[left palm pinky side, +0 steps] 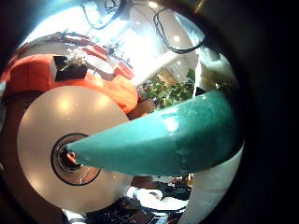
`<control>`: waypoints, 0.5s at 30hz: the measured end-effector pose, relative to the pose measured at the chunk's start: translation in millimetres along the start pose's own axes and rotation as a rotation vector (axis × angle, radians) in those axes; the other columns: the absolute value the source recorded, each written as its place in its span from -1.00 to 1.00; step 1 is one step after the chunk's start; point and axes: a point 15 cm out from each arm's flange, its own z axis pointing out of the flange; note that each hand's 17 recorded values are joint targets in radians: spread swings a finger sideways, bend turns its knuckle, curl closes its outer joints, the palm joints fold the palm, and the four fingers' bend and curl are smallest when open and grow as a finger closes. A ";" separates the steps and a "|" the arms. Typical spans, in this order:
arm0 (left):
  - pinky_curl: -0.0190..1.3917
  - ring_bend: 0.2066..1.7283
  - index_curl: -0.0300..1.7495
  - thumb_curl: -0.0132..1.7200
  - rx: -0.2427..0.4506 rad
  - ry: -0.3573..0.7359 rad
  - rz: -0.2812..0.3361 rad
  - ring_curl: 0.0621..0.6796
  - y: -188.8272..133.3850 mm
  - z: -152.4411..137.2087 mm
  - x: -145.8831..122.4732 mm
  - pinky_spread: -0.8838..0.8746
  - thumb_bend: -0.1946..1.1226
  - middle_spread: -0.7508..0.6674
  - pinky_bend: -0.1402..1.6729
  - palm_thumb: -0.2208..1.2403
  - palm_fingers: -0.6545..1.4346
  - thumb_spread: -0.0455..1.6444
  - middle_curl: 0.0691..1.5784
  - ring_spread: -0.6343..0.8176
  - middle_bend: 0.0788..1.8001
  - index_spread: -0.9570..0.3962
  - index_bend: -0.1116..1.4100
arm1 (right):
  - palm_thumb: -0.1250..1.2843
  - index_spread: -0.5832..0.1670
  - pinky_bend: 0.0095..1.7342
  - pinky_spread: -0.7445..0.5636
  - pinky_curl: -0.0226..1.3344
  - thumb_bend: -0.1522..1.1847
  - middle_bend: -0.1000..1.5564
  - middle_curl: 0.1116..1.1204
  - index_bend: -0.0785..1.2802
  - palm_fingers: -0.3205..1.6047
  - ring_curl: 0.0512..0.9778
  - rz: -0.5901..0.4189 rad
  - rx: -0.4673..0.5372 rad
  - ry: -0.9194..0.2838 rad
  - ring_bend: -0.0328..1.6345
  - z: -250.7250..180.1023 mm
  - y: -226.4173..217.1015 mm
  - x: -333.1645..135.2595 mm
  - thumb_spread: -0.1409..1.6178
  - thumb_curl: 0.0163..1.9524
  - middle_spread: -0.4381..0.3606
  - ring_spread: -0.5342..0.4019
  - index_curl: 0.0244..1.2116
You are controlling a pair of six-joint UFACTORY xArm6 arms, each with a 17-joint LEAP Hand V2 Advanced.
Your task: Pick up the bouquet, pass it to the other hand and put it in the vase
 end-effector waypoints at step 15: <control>0.72 0.73 0.14 0.18 0.063 0.042 -0.037 0.64 4.1 -10.6 -26.5 -0.75 -0.71 -0.48 0.32 0.52 0.72 0.21 -0.14 -0.62 0.52 -0.45 0.50 | 0.01 -0.44 -0.42 0.72 -0.49 -0.81 -0.54 -0.55 -0.64 -0.48 -0.63 0.018 -0.009 -0.007 -0.27 2.3 0.6 8.5 0.31 -0.54 0.17 0.49 -0.54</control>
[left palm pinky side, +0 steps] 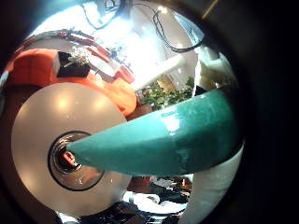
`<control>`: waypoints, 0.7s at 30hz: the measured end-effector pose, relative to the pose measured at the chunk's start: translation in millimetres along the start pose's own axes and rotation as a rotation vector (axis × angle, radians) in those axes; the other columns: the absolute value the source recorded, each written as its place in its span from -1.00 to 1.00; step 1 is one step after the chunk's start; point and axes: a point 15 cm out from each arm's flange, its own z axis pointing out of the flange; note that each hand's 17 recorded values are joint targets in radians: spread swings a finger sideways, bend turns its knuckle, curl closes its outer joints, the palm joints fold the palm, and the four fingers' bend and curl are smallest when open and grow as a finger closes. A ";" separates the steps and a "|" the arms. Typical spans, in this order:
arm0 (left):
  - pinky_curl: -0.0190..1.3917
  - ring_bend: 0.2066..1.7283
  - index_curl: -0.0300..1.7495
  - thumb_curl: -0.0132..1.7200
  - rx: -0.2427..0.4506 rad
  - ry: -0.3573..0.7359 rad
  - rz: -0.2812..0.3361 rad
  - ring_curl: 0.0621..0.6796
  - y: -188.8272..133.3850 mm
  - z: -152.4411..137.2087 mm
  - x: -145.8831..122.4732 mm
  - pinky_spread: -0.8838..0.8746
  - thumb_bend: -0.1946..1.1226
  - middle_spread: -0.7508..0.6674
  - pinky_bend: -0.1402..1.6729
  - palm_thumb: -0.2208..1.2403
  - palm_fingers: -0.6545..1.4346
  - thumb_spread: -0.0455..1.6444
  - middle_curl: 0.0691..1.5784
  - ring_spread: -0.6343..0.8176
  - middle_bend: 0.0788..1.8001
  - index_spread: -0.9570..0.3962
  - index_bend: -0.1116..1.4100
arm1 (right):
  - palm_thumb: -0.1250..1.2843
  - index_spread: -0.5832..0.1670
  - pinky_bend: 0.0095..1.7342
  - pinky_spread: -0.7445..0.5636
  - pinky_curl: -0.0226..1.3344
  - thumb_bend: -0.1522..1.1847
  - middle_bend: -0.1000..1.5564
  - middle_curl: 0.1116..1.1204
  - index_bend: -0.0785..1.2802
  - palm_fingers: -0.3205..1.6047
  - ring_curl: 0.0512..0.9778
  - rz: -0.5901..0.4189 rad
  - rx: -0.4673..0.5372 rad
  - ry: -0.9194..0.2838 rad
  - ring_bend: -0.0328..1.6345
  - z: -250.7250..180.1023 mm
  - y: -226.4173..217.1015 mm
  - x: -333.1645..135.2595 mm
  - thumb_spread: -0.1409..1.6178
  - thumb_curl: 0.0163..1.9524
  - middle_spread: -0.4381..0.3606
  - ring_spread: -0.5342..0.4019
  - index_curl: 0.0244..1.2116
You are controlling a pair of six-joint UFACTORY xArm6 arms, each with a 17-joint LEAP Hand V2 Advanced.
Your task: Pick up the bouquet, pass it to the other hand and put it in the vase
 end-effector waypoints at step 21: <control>0.75 0.71 0.14 0.19 0.002 -0.001 -0.044 0.62 10.2 -1.5 -20.6 -0.78 -0.74 -0.48 0.28 0.48 0.72 0.21 -0.16 -0.62 0.52 -0.45 0.48 | 0.03 -0.42 -0.44 0.73 -0.53 -0.81 -0.58 -0.54 -0.65 -0.44 -0.64 0.008 -0.004 -0.005 -0.29 1.5 -1.3 6.2 0.32 -0.54 0.17 0.45 -0.56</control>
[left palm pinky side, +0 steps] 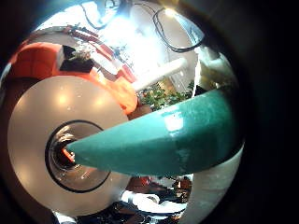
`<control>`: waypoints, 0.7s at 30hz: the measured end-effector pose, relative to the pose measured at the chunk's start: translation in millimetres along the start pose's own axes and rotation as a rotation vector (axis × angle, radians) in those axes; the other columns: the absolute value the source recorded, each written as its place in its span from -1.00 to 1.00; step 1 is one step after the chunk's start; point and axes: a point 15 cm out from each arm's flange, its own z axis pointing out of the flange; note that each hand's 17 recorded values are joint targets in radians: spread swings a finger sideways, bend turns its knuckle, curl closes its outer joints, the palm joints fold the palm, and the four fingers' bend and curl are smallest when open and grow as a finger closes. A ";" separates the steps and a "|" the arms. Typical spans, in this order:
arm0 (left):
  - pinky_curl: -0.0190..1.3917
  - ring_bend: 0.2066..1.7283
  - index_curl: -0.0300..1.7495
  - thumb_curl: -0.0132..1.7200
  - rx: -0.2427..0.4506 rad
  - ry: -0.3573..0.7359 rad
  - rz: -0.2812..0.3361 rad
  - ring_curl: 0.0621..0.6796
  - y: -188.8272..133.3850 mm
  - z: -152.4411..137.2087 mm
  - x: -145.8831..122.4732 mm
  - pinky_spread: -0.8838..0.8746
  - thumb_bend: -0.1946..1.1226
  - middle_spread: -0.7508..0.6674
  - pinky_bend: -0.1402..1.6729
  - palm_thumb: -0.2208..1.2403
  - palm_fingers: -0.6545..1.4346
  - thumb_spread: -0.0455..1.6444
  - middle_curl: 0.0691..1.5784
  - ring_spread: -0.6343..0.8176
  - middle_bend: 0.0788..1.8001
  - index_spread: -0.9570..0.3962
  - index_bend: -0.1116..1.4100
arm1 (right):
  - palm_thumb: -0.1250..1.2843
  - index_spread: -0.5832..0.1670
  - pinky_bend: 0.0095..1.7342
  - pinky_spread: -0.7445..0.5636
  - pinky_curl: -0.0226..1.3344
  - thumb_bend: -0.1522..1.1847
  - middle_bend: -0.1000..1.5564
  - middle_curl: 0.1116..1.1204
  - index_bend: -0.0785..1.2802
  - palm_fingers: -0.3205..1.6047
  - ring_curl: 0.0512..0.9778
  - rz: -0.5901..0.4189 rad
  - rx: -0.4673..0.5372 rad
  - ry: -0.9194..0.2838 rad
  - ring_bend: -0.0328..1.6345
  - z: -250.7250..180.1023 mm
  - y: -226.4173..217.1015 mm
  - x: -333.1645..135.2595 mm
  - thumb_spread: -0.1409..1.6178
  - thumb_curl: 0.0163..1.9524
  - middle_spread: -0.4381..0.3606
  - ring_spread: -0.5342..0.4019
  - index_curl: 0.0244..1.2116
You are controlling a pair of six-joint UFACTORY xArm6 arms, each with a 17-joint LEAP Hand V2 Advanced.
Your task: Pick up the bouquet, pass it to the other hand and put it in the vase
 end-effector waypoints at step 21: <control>-0.15 -0.47 -0.51 -0.49 0.227 0.066 -0.069 -0.62 5.4 -76.7 -37.9 0.61 -0.77 0.82 -0.67 -0.55 -0.56 0.07 -0.73 0.68 -0.80 0.63 -0.73 | 0.01 -0.39 -0.50 0.71 -0.59 -0.81 -0.61 -0.54 -0.62 -0.37 -0.68 -0.017 -0.026 -0.019 -0.35 7.3 0.3 4.9 0.33 -0.53 0.12 0.40 -0.51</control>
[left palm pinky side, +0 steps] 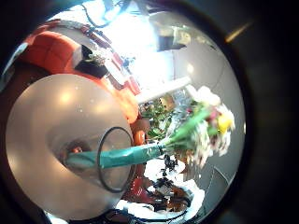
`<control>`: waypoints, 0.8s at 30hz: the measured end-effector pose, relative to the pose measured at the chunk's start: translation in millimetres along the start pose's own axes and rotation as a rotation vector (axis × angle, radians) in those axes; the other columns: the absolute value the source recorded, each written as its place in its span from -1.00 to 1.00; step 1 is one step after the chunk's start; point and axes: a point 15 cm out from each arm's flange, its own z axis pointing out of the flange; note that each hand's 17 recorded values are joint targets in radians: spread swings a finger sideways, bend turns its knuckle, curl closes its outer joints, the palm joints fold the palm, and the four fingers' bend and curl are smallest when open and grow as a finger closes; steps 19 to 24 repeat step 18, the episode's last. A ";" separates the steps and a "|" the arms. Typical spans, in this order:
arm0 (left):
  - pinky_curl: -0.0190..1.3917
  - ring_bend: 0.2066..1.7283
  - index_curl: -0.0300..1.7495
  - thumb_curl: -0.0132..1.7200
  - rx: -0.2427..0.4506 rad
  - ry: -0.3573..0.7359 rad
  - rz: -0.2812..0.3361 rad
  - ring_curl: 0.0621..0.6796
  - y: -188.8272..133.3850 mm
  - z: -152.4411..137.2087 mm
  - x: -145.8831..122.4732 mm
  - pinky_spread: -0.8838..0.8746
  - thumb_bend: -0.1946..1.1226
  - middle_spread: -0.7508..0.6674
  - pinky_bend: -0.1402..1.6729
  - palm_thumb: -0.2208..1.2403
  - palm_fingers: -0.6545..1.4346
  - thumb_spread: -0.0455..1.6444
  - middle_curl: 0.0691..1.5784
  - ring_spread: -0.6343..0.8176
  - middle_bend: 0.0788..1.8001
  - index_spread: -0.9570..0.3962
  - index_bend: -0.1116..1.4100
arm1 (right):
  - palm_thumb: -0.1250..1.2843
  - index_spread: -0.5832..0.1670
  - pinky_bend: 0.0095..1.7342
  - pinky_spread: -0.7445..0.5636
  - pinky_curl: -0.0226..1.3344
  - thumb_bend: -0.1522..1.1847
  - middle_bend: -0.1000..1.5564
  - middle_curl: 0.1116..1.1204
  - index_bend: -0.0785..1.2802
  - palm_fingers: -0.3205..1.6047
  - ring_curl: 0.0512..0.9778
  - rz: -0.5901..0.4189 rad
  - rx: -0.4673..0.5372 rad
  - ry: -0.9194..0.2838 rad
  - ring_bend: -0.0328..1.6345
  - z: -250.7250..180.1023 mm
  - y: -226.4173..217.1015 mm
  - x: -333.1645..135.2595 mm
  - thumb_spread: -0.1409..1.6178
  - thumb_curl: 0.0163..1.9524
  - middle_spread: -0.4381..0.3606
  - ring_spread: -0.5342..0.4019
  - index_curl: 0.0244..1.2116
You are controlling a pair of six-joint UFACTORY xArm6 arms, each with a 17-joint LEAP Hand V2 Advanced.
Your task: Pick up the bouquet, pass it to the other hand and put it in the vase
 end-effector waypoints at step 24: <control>-0.46 -0.61 -0.66 -0.57 -0.100 -0.125 -0.064 -0.65 83.9 36.5 41.4 0.66 -0.76 0.84 -0.64 -0.52 -0.45 0.06 -0.76 0.75 -0.89 0.68 -0.65 | 0.06 -0.36 -0.56 0.73 -0.61 -0.81 -0.64 -0.54 -0.62 -0.35 -0.70 -0.147 -0.050 0.093 -0.41 1.7 -2.0 -38.3 0.32 -0.53 0.13 0.43 -0.48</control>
